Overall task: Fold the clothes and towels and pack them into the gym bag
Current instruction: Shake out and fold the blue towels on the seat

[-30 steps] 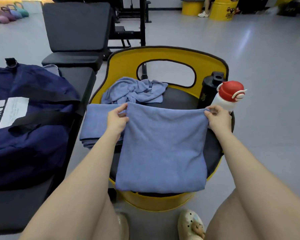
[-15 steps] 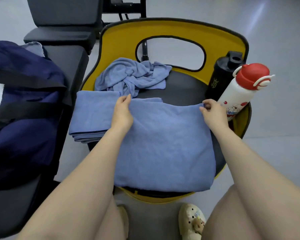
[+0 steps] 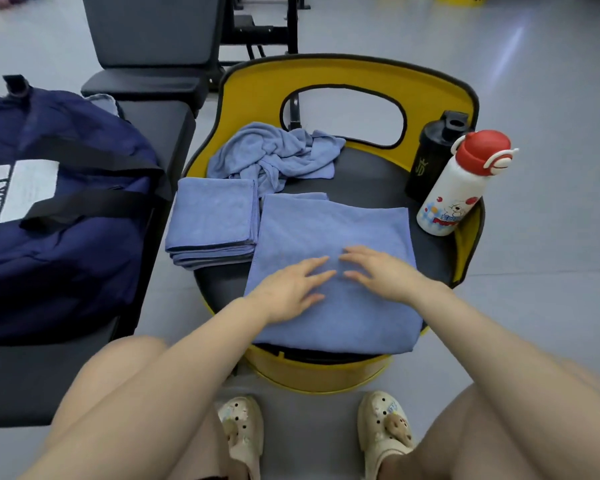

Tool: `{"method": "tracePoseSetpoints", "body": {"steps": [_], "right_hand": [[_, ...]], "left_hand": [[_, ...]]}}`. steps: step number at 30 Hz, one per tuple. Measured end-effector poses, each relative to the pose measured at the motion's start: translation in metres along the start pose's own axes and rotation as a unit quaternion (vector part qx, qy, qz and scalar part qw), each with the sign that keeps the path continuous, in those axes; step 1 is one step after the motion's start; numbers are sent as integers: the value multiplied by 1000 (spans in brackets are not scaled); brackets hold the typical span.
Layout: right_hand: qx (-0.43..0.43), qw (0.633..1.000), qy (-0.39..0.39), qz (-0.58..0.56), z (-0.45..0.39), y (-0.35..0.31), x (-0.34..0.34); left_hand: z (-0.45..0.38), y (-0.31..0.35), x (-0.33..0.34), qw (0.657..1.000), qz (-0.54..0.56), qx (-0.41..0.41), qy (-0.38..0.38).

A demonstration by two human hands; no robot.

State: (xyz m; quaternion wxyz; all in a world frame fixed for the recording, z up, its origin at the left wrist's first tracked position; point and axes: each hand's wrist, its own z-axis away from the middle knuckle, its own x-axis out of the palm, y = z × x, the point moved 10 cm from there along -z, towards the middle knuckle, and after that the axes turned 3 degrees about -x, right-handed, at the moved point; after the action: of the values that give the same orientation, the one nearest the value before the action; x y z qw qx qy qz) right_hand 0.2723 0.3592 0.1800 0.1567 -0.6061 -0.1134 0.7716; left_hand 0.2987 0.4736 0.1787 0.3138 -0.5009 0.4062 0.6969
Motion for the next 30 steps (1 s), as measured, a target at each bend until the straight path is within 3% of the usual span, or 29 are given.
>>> {"method": "tracePoseSetpoints", "body": {"steps": [6, 9, 17, 21, 26, 30], "right_hand": [[-11, 995, -70, 66, 40, -16, 46], [-4, 993, -52, 108, 56, -11, 63], [51, 995, 4, 90, 74, 19, 63], [55, 995, 10, 79, 80, 20, 66], [55, 995, 7, 83, 84, 22, 68], [56, 995, 8, 77, 85, 18, 67]], "left_hand": [[46, 4, 45, 987, -110, 17, -114], [54, 1, 52, 980, -165, 13, -113], [66, -6, 48, 980, -195, -1, -31], [69, -2, 47, 989, -145, 16, 31], [75, -2, 45, 994, -113, -2, 6], [74, 3, 26, 990, -108, 13, 84]]}}
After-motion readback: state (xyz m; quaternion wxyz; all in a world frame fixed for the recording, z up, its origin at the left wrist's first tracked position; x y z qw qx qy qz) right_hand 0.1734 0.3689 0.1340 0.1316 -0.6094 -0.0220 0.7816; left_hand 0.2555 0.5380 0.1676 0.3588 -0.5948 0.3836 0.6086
